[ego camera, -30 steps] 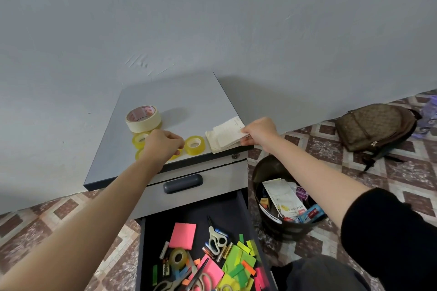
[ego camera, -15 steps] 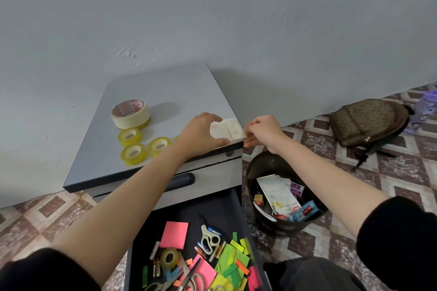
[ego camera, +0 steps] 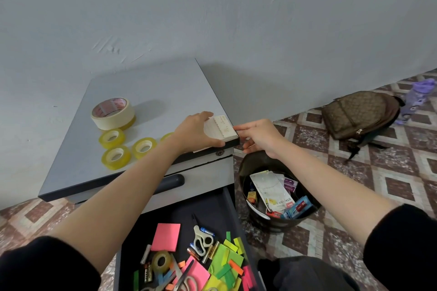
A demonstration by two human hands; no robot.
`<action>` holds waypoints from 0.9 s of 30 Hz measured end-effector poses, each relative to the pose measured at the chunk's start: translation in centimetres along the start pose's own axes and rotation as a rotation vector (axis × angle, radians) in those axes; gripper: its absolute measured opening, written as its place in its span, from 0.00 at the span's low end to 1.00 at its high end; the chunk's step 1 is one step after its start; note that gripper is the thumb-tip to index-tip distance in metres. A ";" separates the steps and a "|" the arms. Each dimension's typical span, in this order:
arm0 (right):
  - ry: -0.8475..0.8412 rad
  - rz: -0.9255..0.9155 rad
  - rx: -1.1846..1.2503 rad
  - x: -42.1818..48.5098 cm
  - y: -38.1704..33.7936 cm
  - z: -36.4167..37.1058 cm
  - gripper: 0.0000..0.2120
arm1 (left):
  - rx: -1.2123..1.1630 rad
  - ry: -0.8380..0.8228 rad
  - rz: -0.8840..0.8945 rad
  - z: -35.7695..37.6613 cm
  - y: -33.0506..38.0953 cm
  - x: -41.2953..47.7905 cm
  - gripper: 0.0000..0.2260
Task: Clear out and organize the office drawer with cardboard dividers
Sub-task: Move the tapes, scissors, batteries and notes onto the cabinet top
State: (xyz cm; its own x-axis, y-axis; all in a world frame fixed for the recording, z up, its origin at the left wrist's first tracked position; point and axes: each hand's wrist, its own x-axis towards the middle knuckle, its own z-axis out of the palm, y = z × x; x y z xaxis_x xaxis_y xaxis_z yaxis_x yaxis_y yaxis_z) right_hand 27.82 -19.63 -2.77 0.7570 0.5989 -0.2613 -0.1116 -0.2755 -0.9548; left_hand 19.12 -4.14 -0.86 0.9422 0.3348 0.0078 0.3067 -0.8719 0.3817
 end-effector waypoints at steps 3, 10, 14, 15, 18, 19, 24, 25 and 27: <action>-0.002 0.002 0.007 -0.1 0.1 0.0 0.14 | 0.000 0.000 0.005 0.1 0.0 0.1 0.38; 0.003 0.003 -0.020 0.0 0.2 0.1 0.14 | 0.008 -0.016 -0.002 -0.2 -0.1 0.6 0.37; 0.004 -0.001 -0.025 0.2 0.2 0.1 0.14 | 0.003 -0.032 -0.002 -0.2 -0.3 0.9 0.37; 0.004 -0.002 -0.026 0.2 0.2 0.2 0.14 | 0.001 -0.030 -0.003 -0.2 -0.5 0.9 0.37; 0.002 -0.001 -0.031 0.4 0.1 0.4 0.15 | -0.011 -0.026 -0.010 -0.3 -0.8 1.1 0.37; 0.000 -0.001 -0.032 0.4 0.2 0.4 0.15 | -0.018 -0.029 -0.014 -0.3 -0.8 1.1 0.37; 0.005 0.002 -0.032 0.4 0.1 0.6 0.16 | -0.028 -0.055 -0.016 -0.4 -1.1 1.3 0.36; 0.009 0.001 -0.033 0.4 0.1 0.7 0.16 | -0.025 -0.064 -0.017 -0.4 -1.1 1.3 0.36; 0.020 -0.005 -0.036 0.0 0.1 0.8 0.15 | -0.006 -0.066 -0.017 -0.6 -1.0 1.1 0.36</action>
State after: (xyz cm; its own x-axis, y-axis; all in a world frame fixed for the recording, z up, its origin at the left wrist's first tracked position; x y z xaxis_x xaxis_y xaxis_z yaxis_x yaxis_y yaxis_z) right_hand 27.35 -19.06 -2.97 0.7701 0.5856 -0.2528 -0.0843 -0.2995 -0.9504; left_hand 19.74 -2.68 -0.72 0.9439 0.3247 -0.0596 0.3217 -0.8641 0.3870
